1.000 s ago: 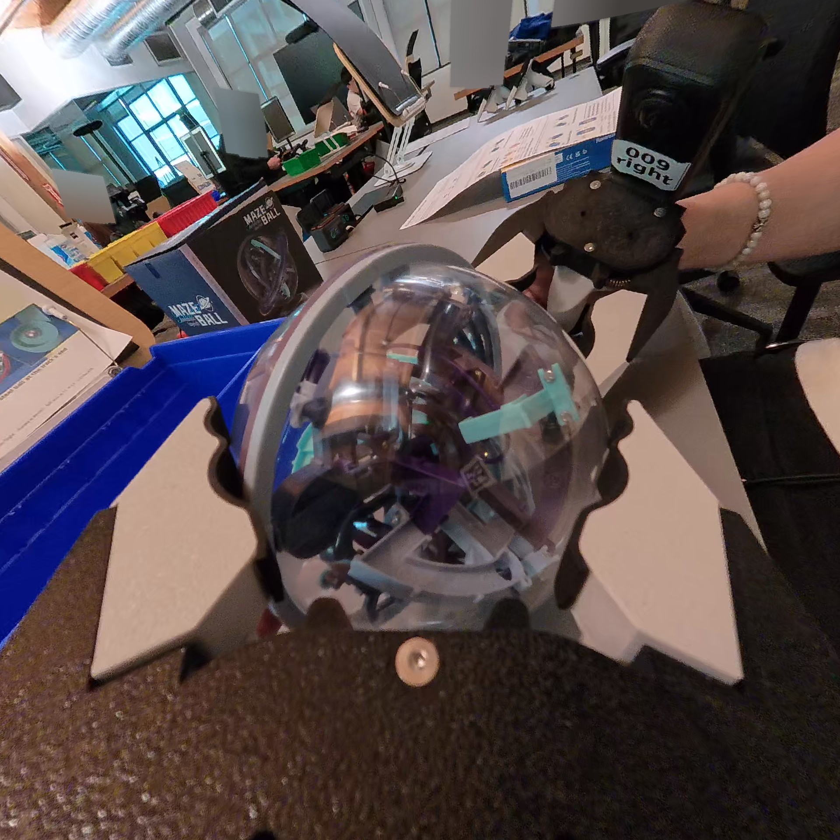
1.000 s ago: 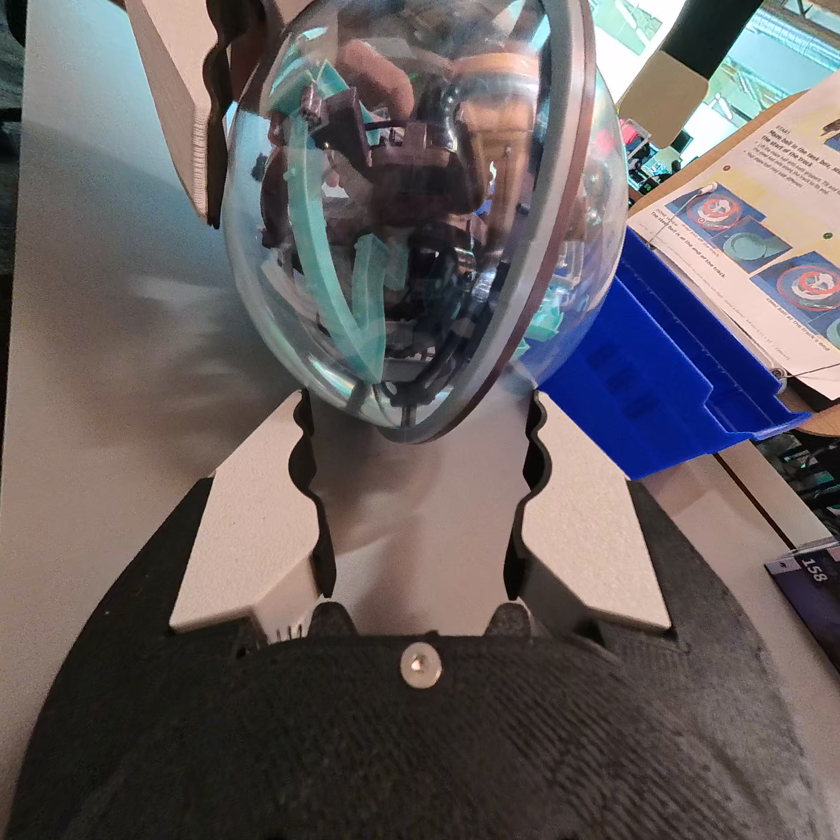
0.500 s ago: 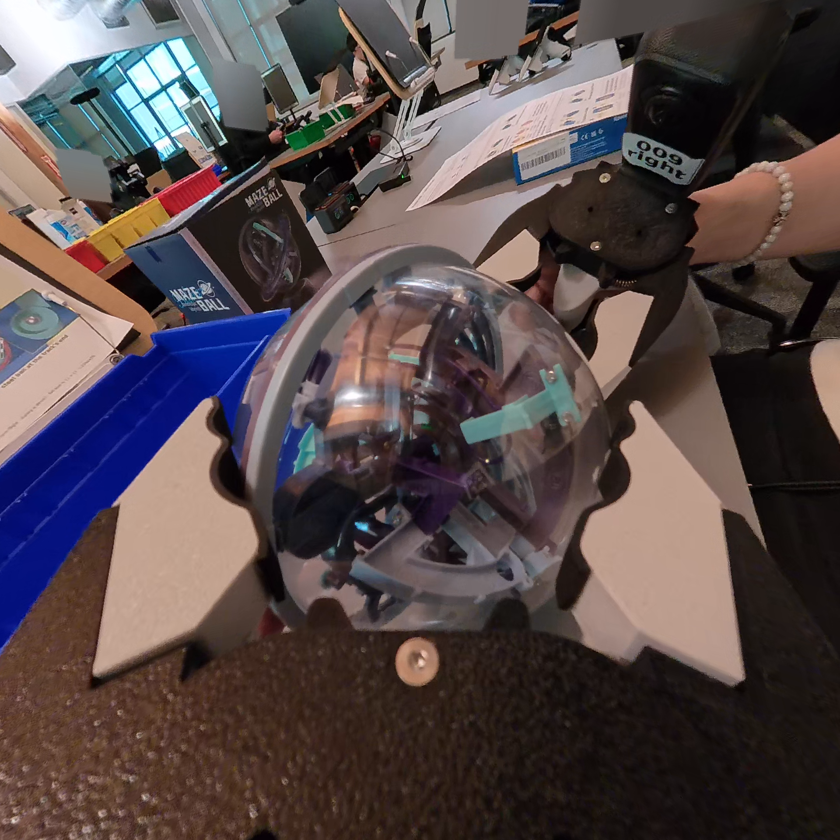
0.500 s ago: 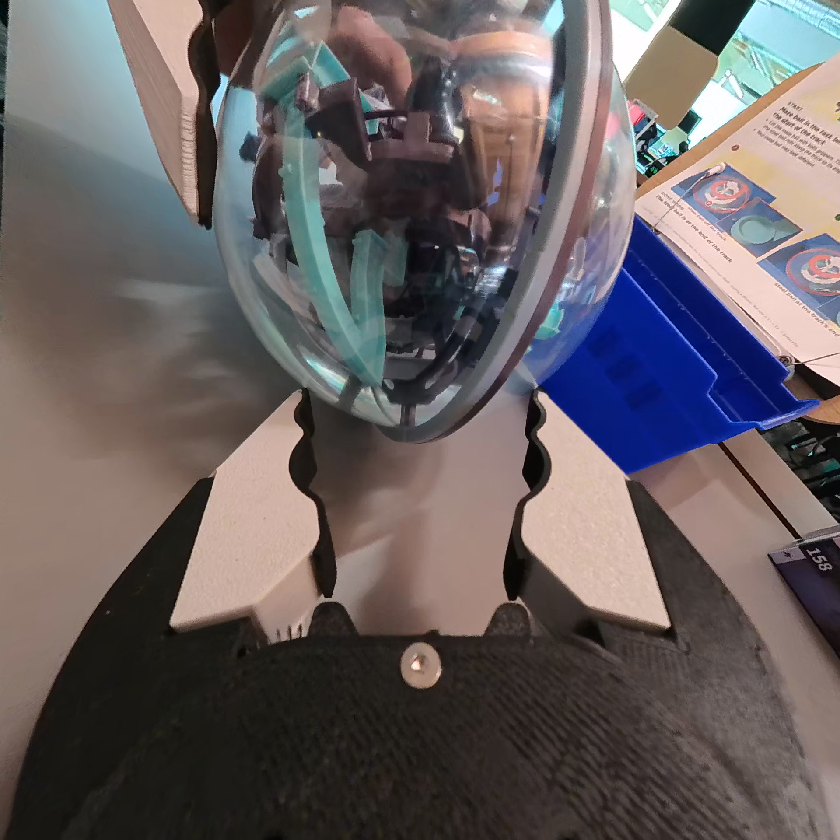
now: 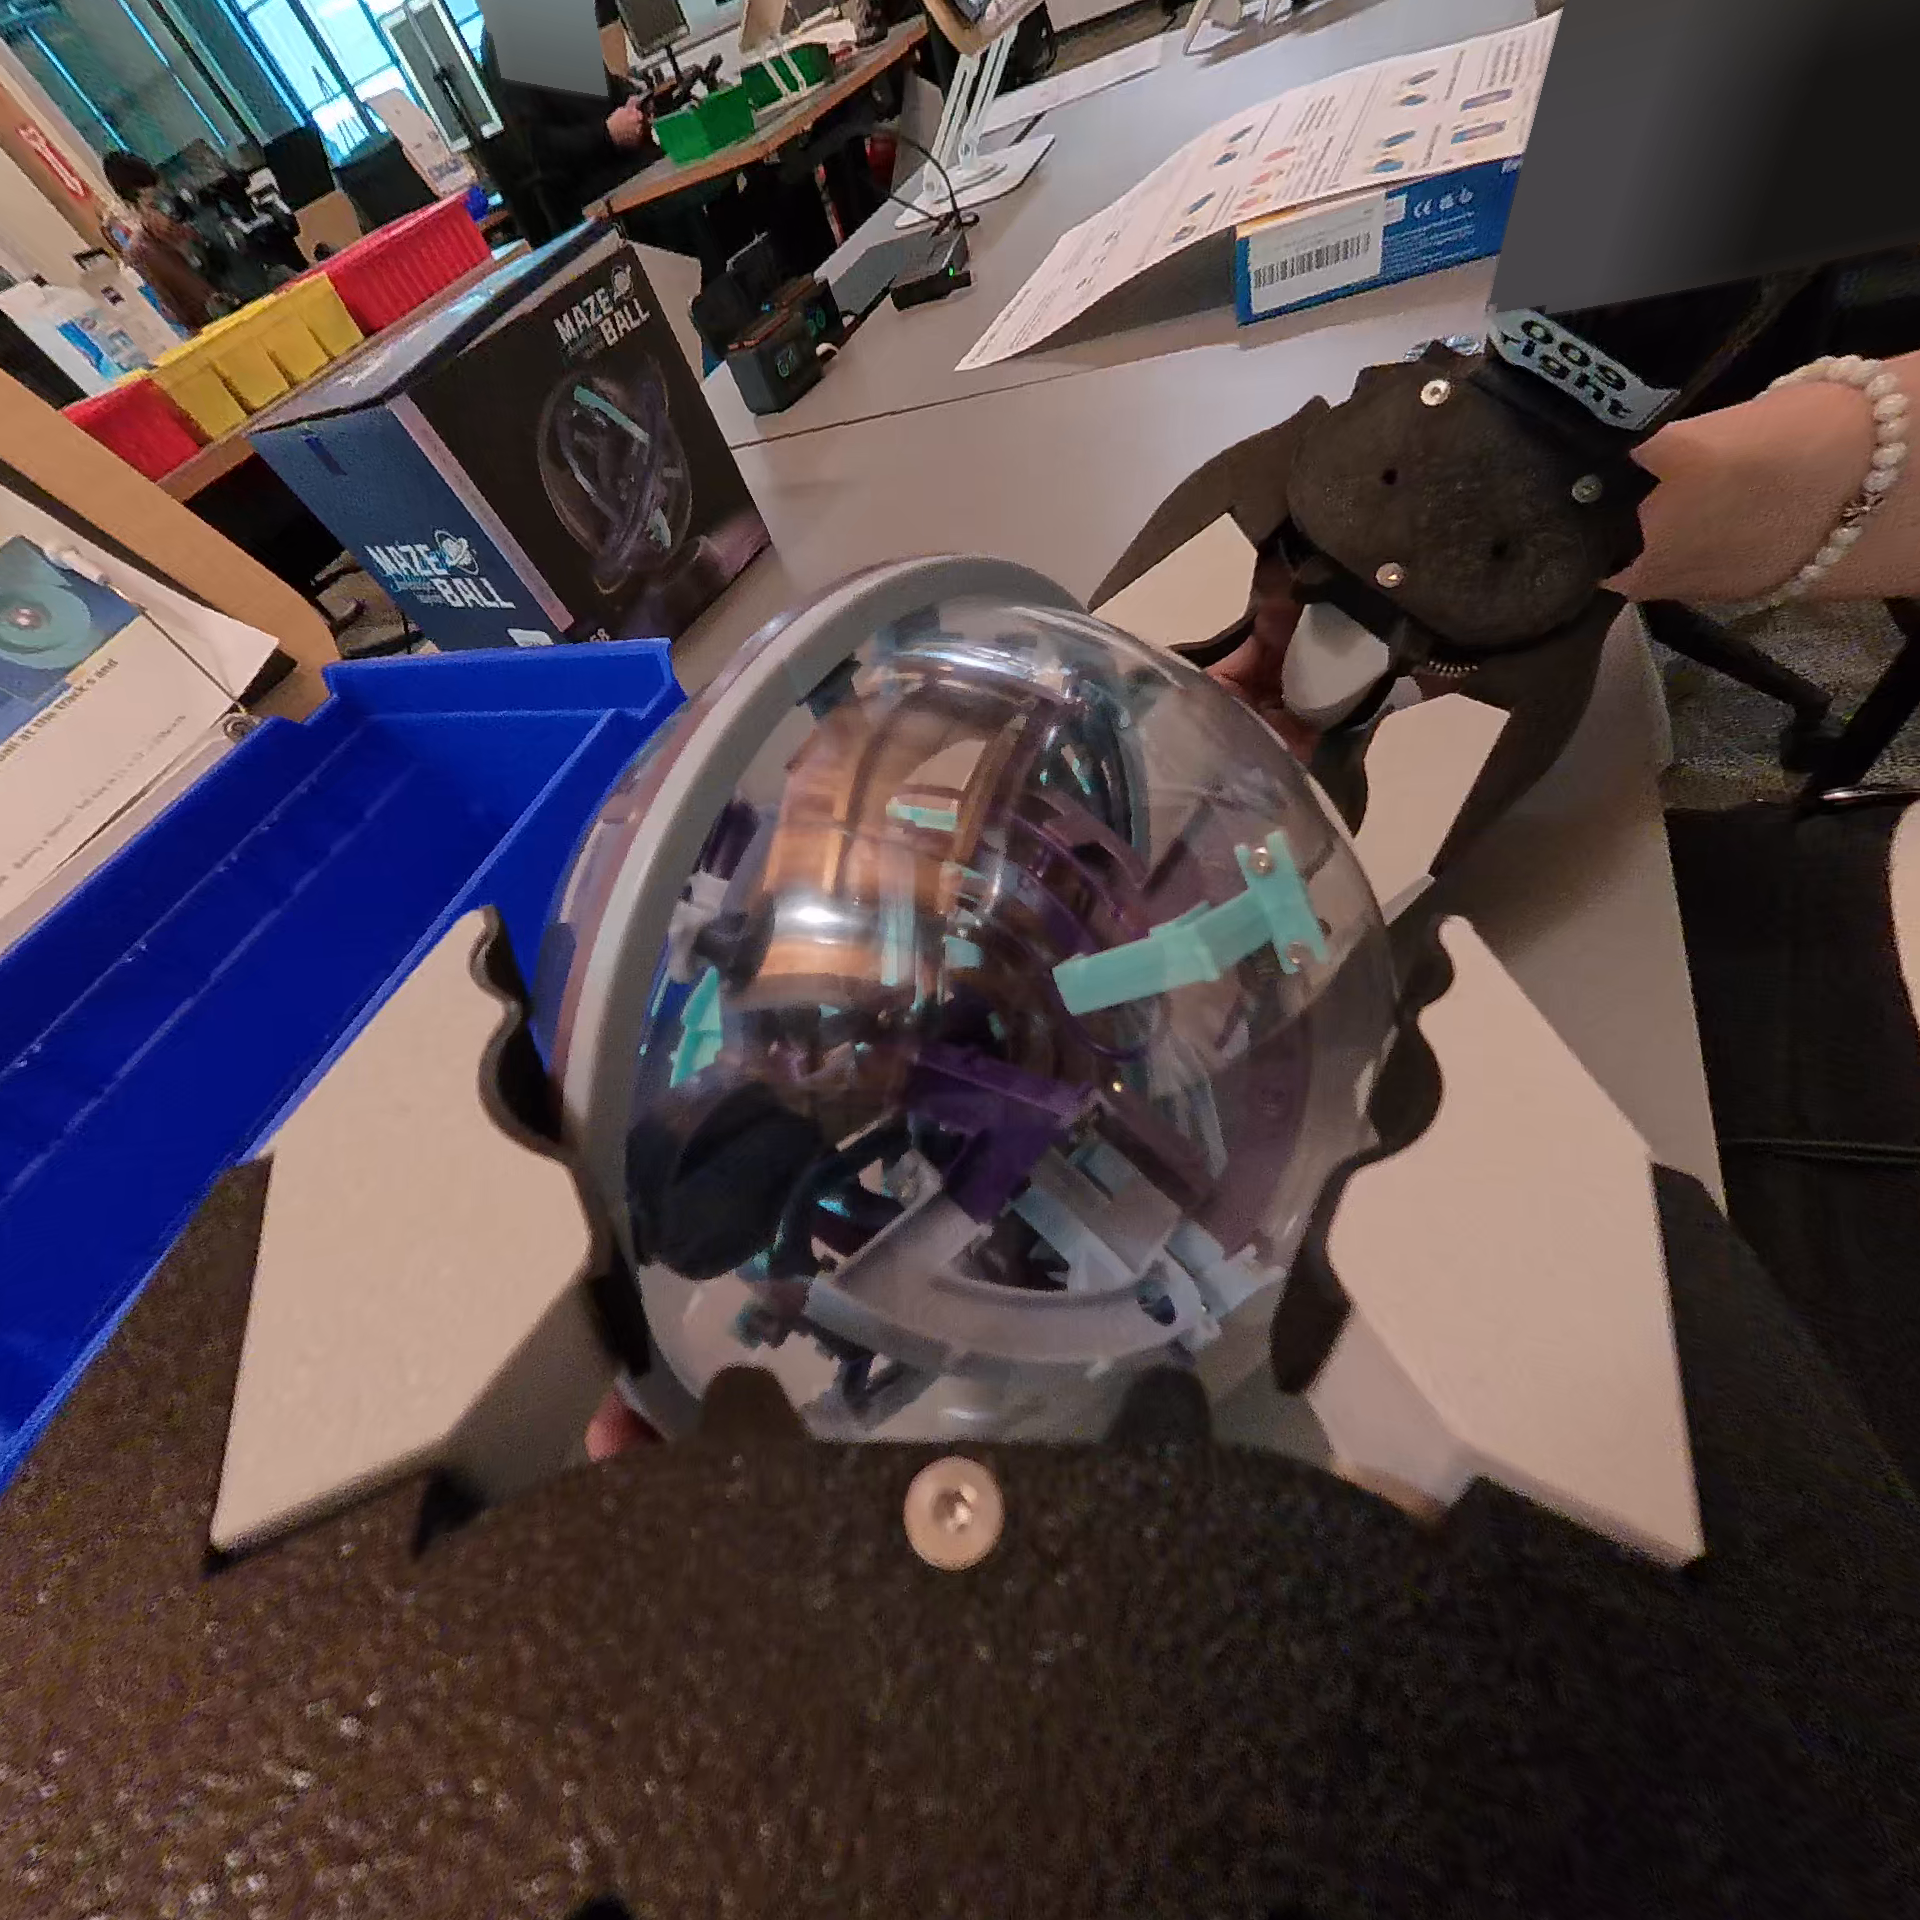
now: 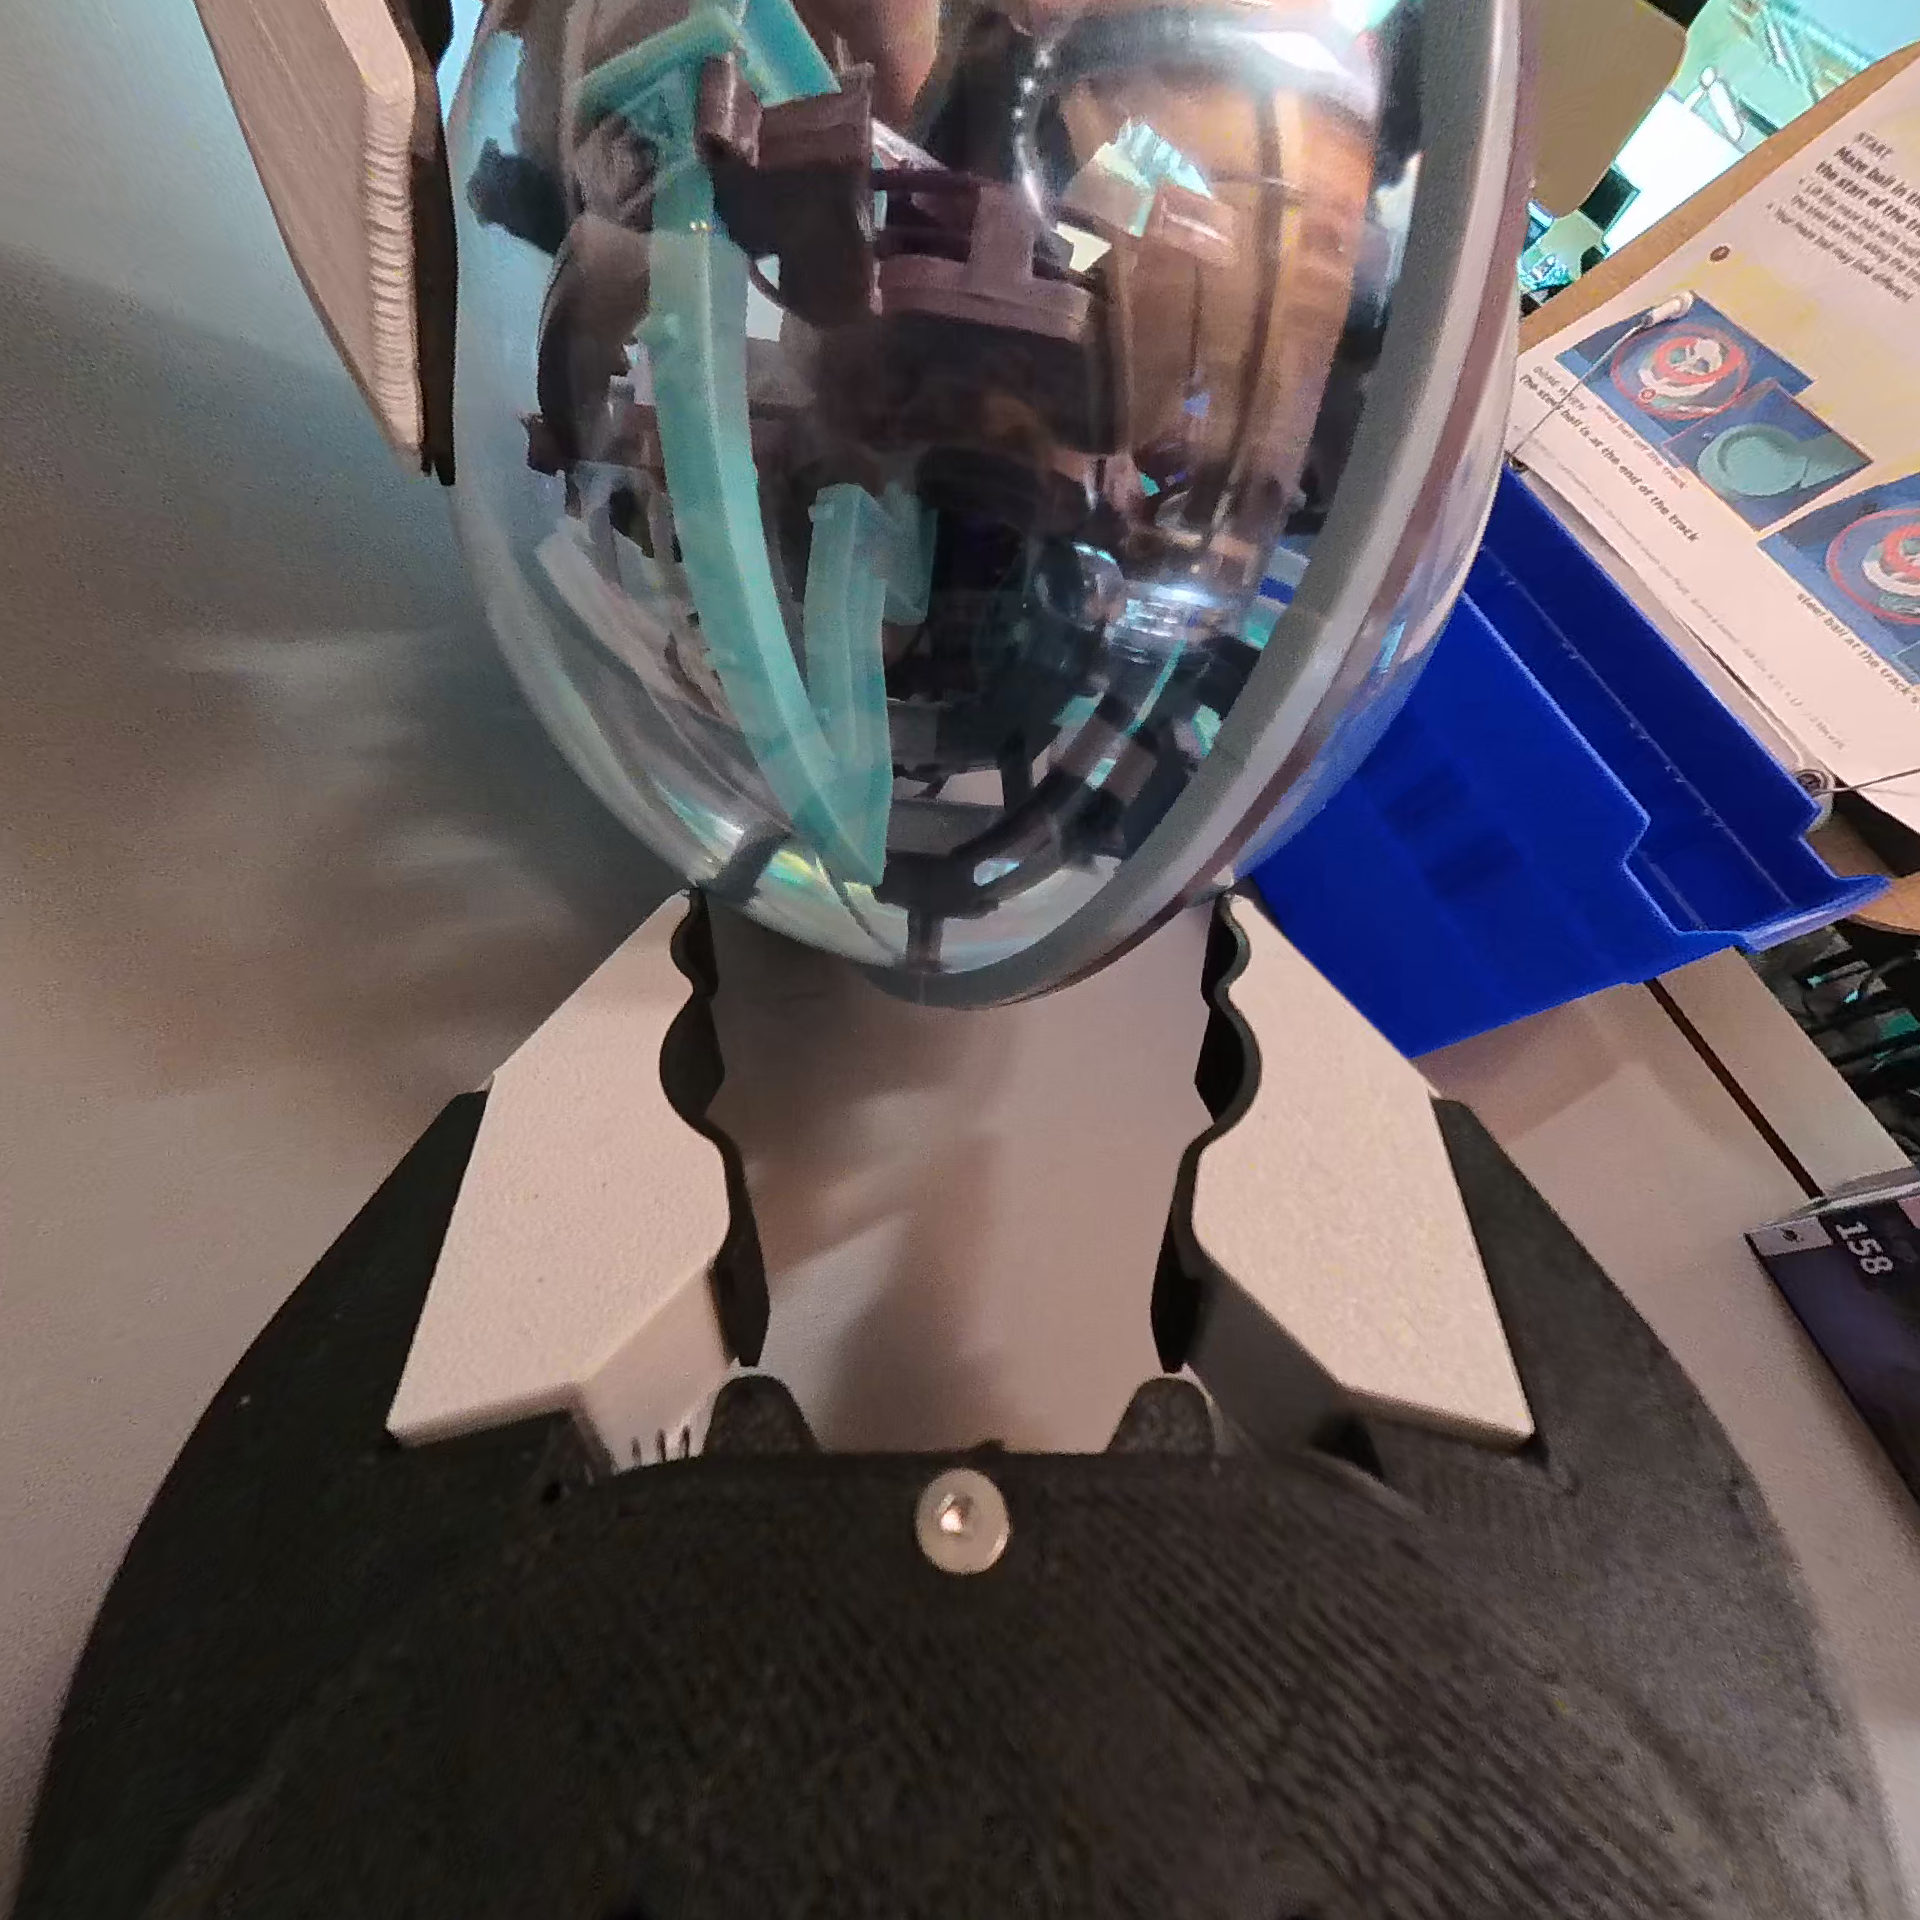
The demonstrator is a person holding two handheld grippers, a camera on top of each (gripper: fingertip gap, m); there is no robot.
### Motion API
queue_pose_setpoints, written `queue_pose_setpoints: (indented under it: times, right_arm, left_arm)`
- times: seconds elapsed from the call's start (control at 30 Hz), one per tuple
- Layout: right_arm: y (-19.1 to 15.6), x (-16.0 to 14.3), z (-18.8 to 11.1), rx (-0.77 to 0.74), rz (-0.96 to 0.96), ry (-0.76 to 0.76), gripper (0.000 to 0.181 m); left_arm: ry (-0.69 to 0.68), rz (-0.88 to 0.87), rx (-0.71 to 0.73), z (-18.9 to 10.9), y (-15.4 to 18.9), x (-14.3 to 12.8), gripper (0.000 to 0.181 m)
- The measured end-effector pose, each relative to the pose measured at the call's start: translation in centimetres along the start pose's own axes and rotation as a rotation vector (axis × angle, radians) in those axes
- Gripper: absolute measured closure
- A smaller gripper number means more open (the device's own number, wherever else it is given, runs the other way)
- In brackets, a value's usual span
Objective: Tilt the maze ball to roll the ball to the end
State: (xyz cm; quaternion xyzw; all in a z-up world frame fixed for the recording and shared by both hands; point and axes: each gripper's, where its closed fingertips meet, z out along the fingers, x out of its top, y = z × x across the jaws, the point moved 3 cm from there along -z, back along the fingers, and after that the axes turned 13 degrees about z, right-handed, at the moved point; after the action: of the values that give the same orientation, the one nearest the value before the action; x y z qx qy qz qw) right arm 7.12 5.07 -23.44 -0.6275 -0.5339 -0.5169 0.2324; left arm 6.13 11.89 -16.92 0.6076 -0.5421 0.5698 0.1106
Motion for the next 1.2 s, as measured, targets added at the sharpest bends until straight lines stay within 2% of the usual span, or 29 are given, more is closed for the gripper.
queue_pose_setpoints:
  times: [0.53, 0.9, 1.2]
  right_arm:
    - [0.4, -0.4, 0.4, -0.006, -0.01, -0.029, 0.086]
    - [1.3, -0.6, 1.2, -0.007, -0.021, -0.044, 0.085]
    - [2.0, -1.1, 1.3, -0.04, -0.073, -0.06, 0.091]
  left_arm:
    - [-0.073, -0.029, -0.005, 0.3, -0.2, 0.0, 0.024]
    - [-0.087, -0.196, -0.031, 0.9, -1.6, -0.6, 0.024]
    - [-0.107, -0.238, -0.042, 1.4, -1.9, -0.6, 0.024]
